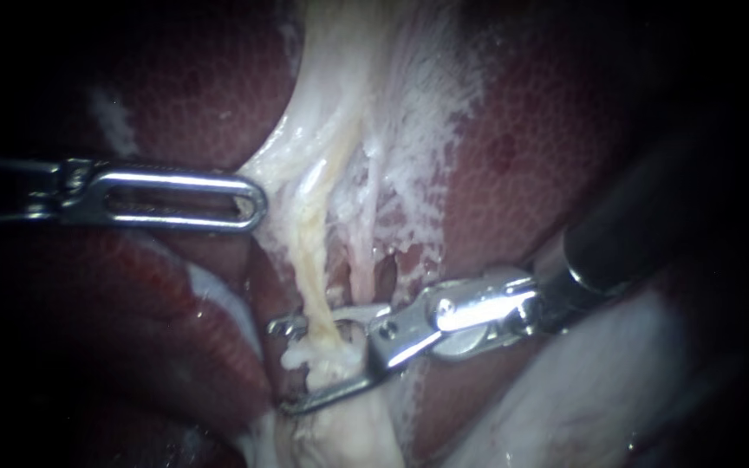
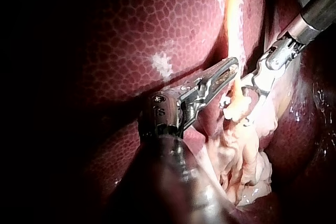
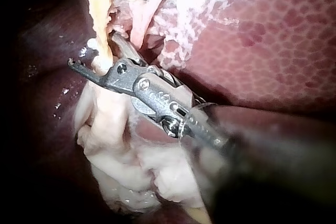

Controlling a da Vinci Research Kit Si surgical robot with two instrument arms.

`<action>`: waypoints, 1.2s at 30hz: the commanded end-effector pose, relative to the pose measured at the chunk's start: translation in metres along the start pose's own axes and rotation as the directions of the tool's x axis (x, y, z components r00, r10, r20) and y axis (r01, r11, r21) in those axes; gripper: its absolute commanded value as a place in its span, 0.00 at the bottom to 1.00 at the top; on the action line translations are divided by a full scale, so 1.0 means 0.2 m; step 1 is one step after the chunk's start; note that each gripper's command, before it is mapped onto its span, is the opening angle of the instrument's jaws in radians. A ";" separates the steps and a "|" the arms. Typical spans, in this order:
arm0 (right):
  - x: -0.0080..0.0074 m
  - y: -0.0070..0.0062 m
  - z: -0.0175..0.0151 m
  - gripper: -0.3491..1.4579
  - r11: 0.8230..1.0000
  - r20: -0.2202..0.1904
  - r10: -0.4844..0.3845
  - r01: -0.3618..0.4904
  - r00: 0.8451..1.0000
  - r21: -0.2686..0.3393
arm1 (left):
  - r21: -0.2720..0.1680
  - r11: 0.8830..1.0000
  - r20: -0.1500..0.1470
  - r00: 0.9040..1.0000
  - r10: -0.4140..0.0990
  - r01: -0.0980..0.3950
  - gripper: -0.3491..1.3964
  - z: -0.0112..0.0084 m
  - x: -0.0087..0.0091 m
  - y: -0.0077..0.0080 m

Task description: Going back first clip left tube

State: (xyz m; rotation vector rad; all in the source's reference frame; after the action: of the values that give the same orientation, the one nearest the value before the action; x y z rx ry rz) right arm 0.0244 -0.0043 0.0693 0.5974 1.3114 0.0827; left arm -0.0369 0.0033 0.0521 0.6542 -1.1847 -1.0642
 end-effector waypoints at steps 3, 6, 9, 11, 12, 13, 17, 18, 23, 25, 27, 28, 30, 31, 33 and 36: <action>0.002 0.000 -0.008 0.52 1.000 -0.001 0.005 -0.005 1.000 -0.011 | 0.000 1.000 0.000 1.000 0.000 0.000 0.00 0.000 0.000 0.000; 0.003 0.000 -0.015 0.52 1.000 -0.001 0.009 -0.009 1.000 -0.022 | 0.000 1.000 0.000 1.000 0.000 0.000 0.00 0.000 0.000 0.000; 0.005 0.000 -0.023 0.52 1.000 -0.002 0.016 -0.016 1.000 -0.027 | 0.000 1.000 0.000 1.000 0.001 -0.001 0.00 0.000 0.000 0.001; 0.006 0.000 -0.028 0.52 0.999 -0.002 0.018 -0.018 1.000 -0.036 | 0.000 1.000 0.000 1.000 0.001 -0.001 0.00 0.000 0.001 0.001; 0.006 -0.001 -0.031 0.52 0.999 -0.002 0.019 -0.019 1.000 -0.037 | 0.000 1.000 0.000 1.000 0.001 -0.001 0.00 0.000 0.001 0.001; 0.007 -0.001 -0.033 0.52 0.999 -0.002 0.020 -0.020 1.000 -0.038 | 0.000 1.000 0.000 1.000 0.001 -0.001 0.00 0.000 0.001 0.001; 0.009 -0.004 -0.046 0.52 0.999 -0.002 0.027 -0.027 1.000 -0.044 | 0.000 1.000 0.000 1.000 0.001 -0.001 0.00 0.000 0.001 0.001; 0.010 -0.006 -0.050 0.52 0.999 -0.002 0.030 -0.030 1.000 -0.045 | 0.000 1.000 0.000 1.000 0.001 -0.001 0.00 0.000 0.001 0.001; 0.016 -0.011 -0.067 0.52 0.996 -0.006 0.047 -0.047 0.999 -0.070 | 0.000 1.000 0.000 1.000 0.002 -0.002 0.00 0.001 0.002 0.002; 0.022 -0.011 -0.073 0.52 0.995 -0.008 0.059 -0.060 0.998 -0.078 | 0.000 1.000 0.000 1.000 0.003 -0.003 0.00 0.001 0.002 0.002; 0.027 -0.010 -0.079 0.52 0.994 -0.015 0.070 -0.071 0.997 -0.084 | 0.000 1.000 0.000 1.000 0.003 -0.003 0.00 0.001 0.002 0.002; 0.029 -0.010 -0.081 0.52 0.994 -0.020 0.069 -0.070 0.997 -0.088 | 0.000 1.000 0.000 1.000 0.003 -0.003 0.00 0.001 0.002 0.002; 0.033 -0.011 -0.086 0.52 0.994 -0.028 0.060 -0.062 0.998 -0.095 | 0.001 1.000 -0.004 1.000 0.004 -0.004 0.00 0.001 0.003 0.002; 0.035 -0.011 -0.088 0.52 0.993 -0.034 0.064 -0.068 0.997 -0.098 | 0.001 1.000 -0.004 1.000 0.004 -0.004 0.00 0.001 0.003 0.002; 0.037 -0.011 -0.092 0.52 0.992 -0.038 0.069 -0.072 0.997 -0.100 | 0.001 1.000 -0.003 1.000 0.004 -0.004 0.00 0.001 0.003 0.002; 0.041 -0.012 -0.096 0.52 0.993 -0.041 0.068 -0.072 0.997 -0.097 | 0.001 1.000 -0.003 1.000 0.004 -0.004 0.00 0.002 0.003 0.003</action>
State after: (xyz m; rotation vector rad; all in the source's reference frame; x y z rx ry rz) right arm 0.0082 0.0040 0.0583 0.5610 1.3151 0.2180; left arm -0.0370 0.0030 0.0529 0.6530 -1.1828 -1.0596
